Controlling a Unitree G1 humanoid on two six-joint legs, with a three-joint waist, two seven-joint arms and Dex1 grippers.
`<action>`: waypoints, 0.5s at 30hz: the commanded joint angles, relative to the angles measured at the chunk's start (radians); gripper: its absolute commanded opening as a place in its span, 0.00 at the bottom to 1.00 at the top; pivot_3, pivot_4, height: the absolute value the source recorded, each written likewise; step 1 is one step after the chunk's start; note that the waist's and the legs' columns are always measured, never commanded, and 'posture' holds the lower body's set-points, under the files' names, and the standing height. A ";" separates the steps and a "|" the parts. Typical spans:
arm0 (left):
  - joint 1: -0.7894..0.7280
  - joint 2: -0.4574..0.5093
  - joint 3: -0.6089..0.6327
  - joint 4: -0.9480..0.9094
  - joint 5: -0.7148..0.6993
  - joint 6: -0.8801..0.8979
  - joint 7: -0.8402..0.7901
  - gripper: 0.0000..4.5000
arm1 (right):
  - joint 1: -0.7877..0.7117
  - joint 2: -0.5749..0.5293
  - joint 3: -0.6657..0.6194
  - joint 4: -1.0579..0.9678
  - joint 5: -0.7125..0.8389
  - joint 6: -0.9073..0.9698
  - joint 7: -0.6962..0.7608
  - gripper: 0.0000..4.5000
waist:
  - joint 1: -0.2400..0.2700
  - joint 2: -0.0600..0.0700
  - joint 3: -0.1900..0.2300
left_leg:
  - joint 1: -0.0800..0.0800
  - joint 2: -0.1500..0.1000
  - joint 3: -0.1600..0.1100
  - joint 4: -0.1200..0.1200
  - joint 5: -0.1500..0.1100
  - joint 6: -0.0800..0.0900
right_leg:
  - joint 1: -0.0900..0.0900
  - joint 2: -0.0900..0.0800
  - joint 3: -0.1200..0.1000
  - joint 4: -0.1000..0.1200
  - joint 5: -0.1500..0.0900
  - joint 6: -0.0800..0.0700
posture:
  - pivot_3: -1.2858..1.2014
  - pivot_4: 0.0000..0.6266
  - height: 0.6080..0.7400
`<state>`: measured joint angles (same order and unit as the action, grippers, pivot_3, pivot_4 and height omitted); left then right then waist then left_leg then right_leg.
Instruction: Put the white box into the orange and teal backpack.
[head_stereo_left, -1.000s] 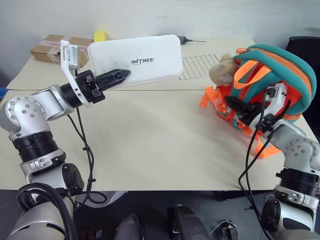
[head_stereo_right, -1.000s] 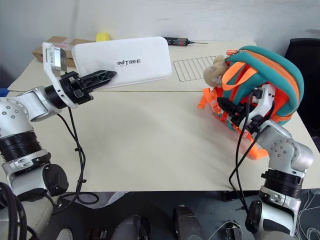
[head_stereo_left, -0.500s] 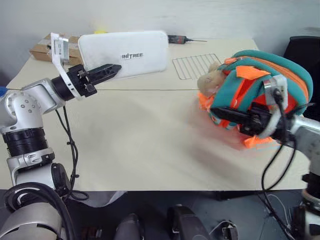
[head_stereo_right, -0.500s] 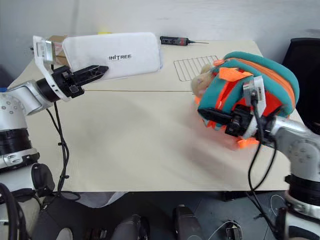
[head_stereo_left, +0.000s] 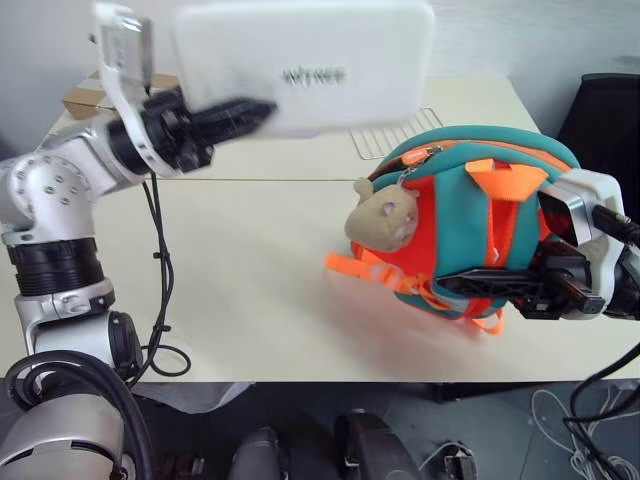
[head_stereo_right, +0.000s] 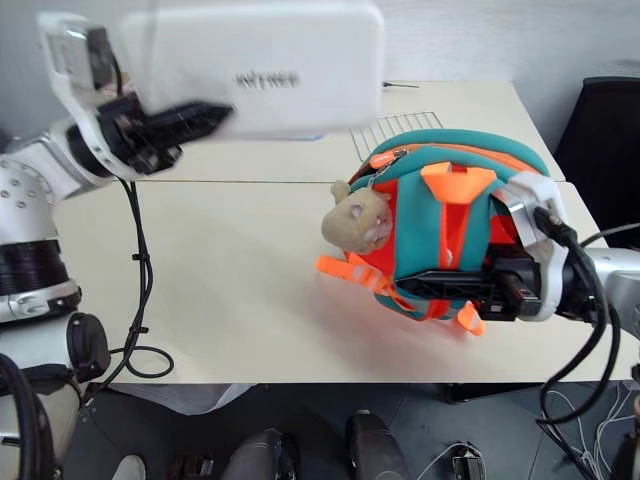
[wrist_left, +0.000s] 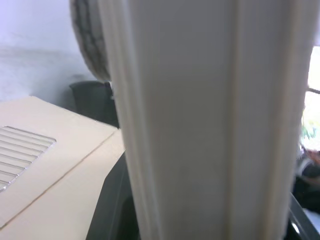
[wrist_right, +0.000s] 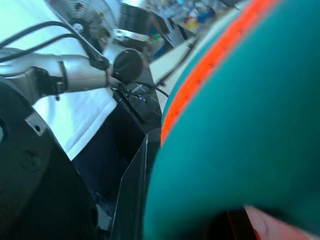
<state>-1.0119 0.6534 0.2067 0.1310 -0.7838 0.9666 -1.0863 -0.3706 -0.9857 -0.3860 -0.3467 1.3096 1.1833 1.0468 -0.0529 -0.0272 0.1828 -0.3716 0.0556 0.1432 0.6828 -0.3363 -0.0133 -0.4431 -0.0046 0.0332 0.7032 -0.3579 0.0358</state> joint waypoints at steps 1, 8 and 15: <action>-0.028 0.050 -0.064 0.003 0.053 -0.100 -0.110 0.31 | 0.017 -0.075 -0.089 0.019 0.058 0.021 0.060 0.01 | 0.002 0.000 0.000 | 0.000 0.000 0.000 0.001 0.000 0.000 | 0.000 0.000 0.000 0.000 0.000 0.000 | 0.52 0.24 1.00; -0.115 0.030 -0.214 0.143 0.242 -0.355 -0.212 0.31 | 0.035 -0.120 -0.086 0.020 0.056 0.013 0.095 0.01 | 0.004 0.000 0.000 | 0.000 0.000 0.000 0.001 0.000 0.001 | 0.001 0.000 0.000 0.000 0.000 0.000 | 0.52 0.24 1.00; -0.184 -0.014 -0.245 0.278 0.336 -0.525 -0.273 0.31 | 0.058 -0.116 -0.098 0.013 0.064 0.011 0.086 0.01 | 0.016 0.000 0.000 | -0.001 0.000 0.000 0.001 0.000 0.002 | 0.001 0.000 0.000 -0.002 0.000 0.000 | 0.52 0.24 1.00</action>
<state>-1.1609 0.6347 -0.0418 0.4001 -0.4662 0.4800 -1.3517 -0.3122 -1.0870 -0.4422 -0.3100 1.3438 1.2032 1.1234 -0.0371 -0.0277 0.1831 -0.3722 0.0553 0.1432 0.6839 -0.3367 -0.0113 -0.4423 -0.0045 0.0332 0.7012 -0.3577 0.0360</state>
